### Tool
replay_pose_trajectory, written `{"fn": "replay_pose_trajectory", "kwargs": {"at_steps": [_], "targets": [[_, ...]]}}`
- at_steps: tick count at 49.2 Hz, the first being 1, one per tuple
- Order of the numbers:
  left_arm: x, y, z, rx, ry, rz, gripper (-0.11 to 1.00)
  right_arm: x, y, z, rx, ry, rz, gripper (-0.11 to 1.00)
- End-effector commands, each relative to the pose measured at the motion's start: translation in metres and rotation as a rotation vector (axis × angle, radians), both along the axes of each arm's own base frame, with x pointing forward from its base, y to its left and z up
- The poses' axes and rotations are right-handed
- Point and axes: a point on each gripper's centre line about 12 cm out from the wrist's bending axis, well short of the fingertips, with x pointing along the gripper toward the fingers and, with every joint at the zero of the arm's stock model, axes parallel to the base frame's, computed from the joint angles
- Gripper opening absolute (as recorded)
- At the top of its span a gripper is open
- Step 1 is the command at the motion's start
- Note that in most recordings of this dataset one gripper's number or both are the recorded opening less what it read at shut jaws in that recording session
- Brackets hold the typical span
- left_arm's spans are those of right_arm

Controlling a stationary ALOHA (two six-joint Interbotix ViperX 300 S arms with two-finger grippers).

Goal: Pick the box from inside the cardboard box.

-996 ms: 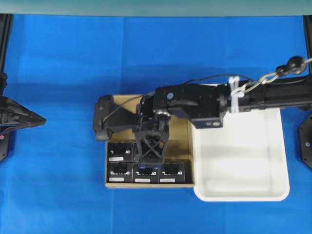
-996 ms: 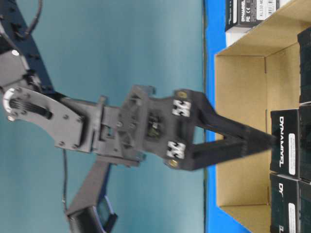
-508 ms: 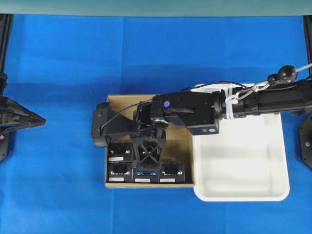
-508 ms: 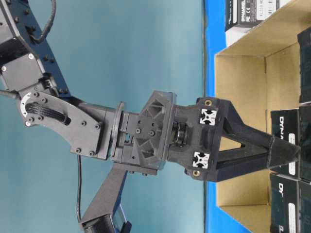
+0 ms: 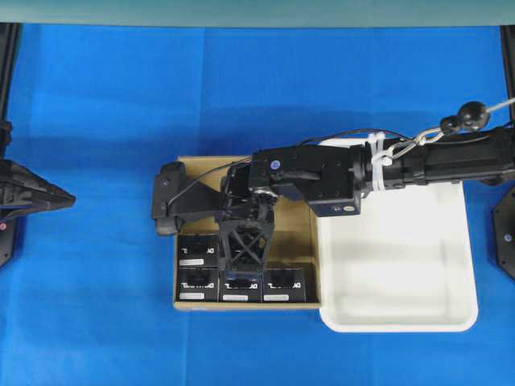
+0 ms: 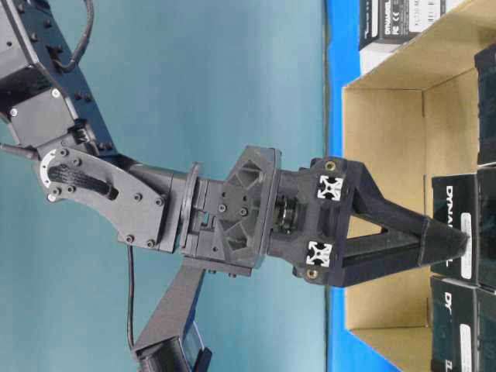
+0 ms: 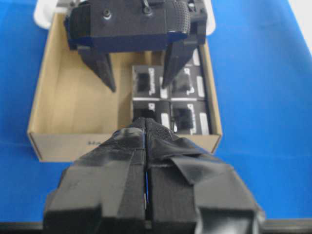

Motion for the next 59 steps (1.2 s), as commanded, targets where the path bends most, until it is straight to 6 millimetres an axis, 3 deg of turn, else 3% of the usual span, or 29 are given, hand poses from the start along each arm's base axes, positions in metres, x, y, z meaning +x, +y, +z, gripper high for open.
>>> {"fn": "replay_pose_trajectory", "kwargs": {"at_steps": [1, 16, 59], "targets": [[0.002, 0.000, 0.004, 0.000, -0.006, 0.002, -0.06, 0.001, 0.002, 0.000, 0.004, 0.001, 0.005, 0.98], [0.002, 0.001, 0.003, 0.000, -0.006, 0.005, -0.07, 0.000, -0.001, -0.002, -0.001, 0.004, 0.000, 0.98], [0.002, 0.001, 0.003, -0.002, -0.006, 0.006, -0.07, -0.008, -0.059, -0.006, -0.038, 0.009, -0.051, 0.98]]}}
